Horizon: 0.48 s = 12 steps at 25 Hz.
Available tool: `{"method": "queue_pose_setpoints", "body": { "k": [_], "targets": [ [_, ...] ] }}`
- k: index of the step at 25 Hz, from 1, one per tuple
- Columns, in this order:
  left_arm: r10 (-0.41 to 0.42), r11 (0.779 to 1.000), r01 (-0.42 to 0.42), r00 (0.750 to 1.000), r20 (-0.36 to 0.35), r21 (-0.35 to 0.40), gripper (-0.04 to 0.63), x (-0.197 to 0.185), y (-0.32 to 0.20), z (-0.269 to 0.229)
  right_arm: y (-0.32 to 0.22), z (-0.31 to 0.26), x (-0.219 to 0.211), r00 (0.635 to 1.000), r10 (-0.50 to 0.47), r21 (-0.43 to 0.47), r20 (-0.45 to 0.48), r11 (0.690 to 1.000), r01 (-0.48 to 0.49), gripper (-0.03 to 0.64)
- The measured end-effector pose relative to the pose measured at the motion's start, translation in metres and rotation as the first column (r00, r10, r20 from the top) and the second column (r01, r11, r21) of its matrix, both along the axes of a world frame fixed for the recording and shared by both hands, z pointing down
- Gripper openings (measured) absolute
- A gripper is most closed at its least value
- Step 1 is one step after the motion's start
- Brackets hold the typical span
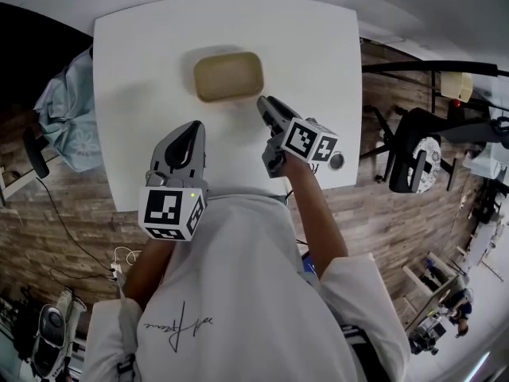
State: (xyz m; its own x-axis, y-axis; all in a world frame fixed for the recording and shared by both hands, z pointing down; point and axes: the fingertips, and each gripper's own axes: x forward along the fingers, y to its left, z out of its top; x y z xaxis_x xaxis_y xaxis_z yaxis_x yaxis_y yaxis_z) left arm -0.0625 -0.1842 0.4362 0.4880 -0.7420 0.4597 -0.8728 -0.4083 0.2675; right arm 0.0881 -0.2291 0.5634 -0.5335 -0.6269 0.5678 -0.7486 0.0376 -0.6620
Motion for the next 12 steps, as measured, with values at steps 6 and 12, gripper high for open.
{"method": "queue_pose_setpoints", "body": {
  "k": [6, 12],
  "targets": [
    [-0.004, 1.000, 0.004, 1.000, 0.000, -0.007, 0.008, -0.001, -0.001, 0.002, -0.001, 0.005, -0.002, 0.999, 0.019, -0.030, 0.049, 0.999, -0.018, 0.130],
    [-0.002, 1.000, 0.002, 1.000, 0.004, -0.014, 0.008, -0.002, -0.002, 0.005, -0.002, 0.013, -0.002, 0.989, 0.060, -0.062, 0.133, 0.997, -0.052, 0.132]
  ]
}}
